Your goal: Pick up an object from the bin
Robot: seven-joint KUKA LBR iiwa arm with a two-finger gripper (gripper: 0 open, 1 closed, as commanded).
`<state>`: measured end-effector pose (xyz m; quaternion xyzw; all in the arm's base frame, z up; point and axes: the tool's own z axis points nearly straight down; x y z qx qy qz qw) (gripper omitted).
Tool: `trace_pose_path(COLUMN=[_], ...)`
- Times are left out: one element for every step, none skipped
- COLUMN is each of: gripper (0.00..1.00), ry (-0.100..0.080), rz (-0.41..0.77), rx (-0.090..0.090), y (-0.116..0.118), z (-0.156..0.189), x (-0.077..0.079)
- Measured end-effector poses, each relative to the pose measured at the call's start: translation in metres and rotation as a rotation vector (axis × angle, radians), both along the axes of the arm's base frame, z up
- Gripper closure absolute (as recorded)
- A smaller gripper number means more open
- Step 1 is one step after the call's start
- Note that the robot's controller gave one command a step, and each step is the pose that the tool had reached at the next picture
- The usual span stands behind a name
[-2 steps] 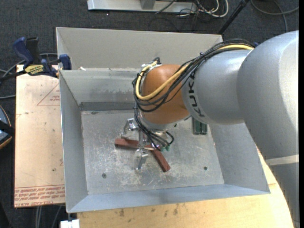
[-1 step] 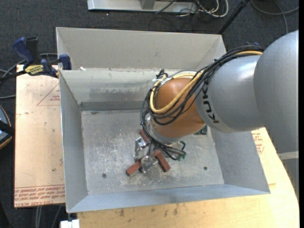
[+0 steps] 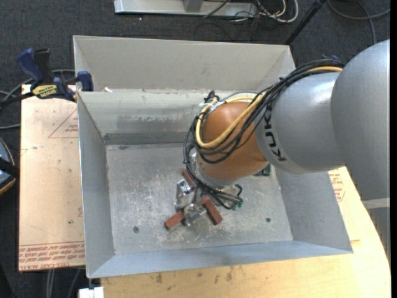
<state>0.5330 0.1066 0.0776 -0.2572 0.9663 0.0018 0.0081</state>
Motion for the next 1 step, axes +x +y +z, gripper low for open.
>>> trace_pose_path(gripper=[1.00], ry=[0.012], rz=[-0.110], rx=[-0.005], y=[-0.0139], z=[0.1387], x=[0.0118])
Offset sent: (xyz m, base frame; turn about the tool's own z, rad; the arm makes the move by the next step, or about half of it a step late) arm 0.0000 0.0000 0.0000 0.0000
